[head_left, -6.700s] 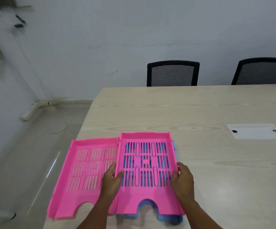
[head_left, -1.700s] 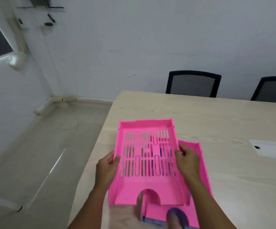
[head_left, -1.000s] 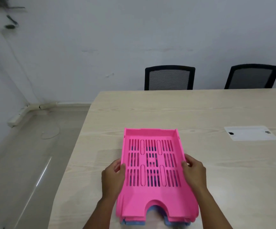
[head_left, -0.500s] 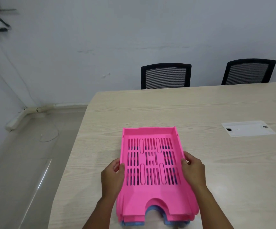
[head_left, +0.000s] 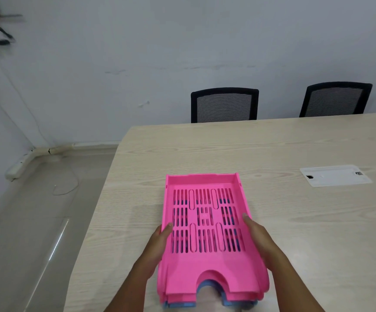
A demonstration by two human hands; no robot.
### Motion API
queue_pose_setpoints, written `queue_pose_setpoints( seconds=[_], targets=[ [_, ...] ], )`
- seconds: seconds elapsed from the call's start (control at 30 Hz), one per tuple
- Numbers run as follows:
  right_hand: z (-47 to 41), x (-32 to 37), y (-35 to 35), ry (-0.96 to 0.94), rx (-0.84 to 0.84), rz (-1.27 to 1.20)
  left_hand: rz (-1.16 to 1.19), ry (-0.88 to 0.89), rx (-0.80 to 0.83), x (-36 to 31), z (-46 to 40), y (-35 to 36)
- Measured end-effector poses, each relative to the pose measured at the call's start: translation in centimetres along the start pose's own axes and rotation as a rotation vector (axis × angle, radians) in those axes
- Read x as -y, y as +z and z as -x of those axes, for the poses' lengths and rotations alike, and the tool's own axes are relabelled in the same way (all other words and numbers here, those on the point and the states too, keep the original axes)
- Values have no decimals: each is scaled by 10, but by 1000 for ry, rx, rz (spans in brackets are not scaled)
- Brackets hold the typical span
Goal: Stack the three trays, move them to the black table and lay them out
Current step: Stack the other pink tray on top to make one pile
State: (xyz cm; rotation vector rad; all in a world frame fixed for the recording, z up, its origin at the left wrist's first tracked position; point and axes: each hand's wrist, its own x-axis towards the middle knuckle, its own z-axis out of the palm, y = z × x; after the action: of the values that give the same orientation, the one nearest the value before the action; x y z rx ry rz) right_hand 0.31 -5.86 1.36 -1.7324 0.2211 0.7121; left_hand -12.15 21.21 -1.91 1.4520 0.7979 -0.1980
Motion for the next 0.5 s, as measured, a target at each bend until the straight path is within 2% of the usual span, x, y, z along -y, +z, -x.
queue_pose_setpoints(
  seconds=[0.23,0.5],
  targets=[
    [-4,-5,-4,37,72,-139,64,-20,90,-10,8,-2],
    [-2,-14,-9,42,120,-88,161,56,101,-8,10,1]
  ],
)
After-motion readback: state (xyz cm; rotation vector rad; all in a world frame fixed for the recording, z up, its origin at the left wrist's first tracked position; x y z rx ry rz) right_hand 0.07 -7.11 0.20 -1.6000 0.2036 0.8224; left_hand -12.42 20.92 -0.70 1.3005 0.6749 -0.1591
